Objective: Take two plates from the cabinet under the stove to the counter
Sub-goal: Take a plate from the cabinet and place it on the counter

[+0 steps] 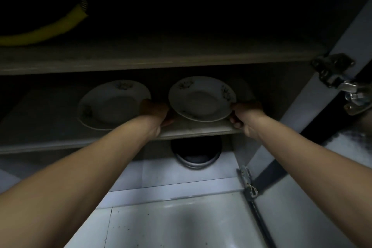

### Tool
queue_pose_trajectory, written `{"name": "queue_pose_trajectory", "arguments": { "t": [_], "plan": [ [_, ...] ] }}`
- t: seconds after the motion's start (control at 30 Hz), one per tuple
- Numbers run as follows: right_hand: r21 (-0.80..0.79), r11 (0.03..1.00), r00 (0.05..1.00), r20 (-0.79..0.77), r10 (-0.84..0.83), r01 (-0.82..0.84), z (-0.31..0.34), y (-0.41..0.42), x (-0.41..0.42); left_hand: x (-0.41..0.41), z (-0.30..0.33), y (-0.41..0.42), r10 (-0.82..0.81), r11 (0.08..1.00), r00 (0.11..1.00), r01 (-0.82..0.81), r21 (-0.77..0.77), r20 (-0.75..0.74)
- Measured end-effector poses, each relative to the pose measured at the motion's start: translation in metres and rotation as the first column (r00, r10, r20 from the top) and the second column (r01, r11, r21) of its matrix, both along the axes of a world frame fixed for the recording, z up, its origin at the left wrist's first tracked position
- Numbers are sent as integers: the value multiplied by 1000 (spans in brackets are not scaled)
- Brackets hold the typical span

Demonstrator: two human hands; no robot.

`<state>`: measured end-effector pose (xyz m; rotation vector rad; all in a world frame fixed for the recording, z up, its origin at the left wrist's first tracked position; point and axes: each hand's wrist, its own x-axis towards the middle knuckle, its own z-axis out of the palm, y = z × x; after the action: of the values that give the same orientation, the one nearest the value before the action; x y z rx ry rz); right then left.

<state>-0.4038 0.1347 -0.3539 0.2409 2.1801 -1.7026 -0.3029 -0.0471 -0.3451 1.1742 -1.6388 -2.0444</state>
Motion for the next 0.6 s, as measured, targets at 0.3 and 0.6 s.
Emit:
{"name": "queue_pose_trajectory", "arguments": {
  "t": [0.3,0.6],
  "plan": [
    [-57,998,999,32,-40,41,-4,0,-8,-16,-8,-7,26,989,999,-21,147,-39],
    [-14,999,998,29,-48,48,-3,-2,-13,-15,-1,-8,-24,987,998,33,157,-64]
  ]
}}
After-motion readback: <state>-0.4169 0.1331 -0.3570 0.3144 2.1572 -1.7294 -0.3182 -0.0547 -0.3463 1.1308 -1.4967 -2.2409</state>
